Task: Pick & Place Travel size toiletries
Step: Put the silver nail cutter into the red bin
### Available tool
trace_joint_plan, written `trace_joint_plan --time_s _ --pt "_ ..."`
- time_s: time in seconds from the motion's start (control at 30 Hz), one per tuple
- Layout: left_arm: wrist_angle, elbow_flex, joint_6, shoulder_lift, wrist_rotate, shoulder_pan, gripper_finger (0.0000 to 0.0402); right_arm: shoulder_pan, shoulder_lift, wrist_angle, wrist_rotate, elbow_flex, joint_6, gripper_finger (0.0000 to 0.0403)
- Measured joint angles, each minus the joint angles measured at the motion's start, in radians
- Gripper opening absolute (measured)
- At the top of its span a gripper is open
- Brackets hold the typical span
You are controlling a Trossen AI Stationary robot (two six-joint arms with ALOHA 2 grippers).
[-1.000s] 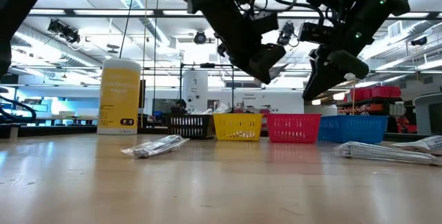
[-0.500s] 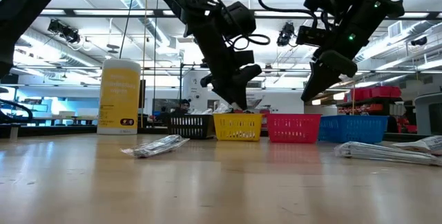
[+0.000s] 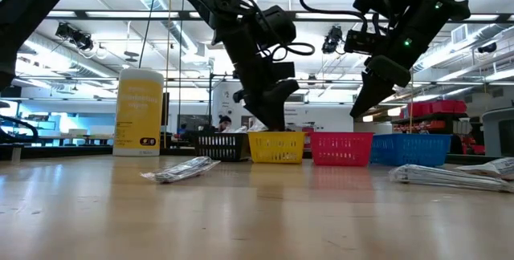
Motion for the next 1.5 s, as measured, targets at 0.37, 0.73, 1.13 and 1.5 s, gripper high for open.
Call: trace_joint_plan --time_s 0.37,0.73,1.13,1.5 --pt "-0.012 0.045 -0.035 -0.012 0.097 -0.014 0.0158 0.000 0.000 0.000 0.000 0.000 0.000 0.0056" --pt "-0.172 0.061 -0.096 -0.100 0.086 -0.111 0.0155 0.000 0.000 -0.003 -0.007 0.000 -0.004 0.0056" --pt "-0.407 0.060 -0.309 -0.137 0.005 -0.279 0.0158 0.000 0.000 0.022 -0.006 0.000 -0.034 0.0056" --pt "-0.493 0.060 -0.545 -0.138 -0.041 -0.420 0.0158 0.000 0.000 0.089 -0.140 0.000 -0.086 0.0056"
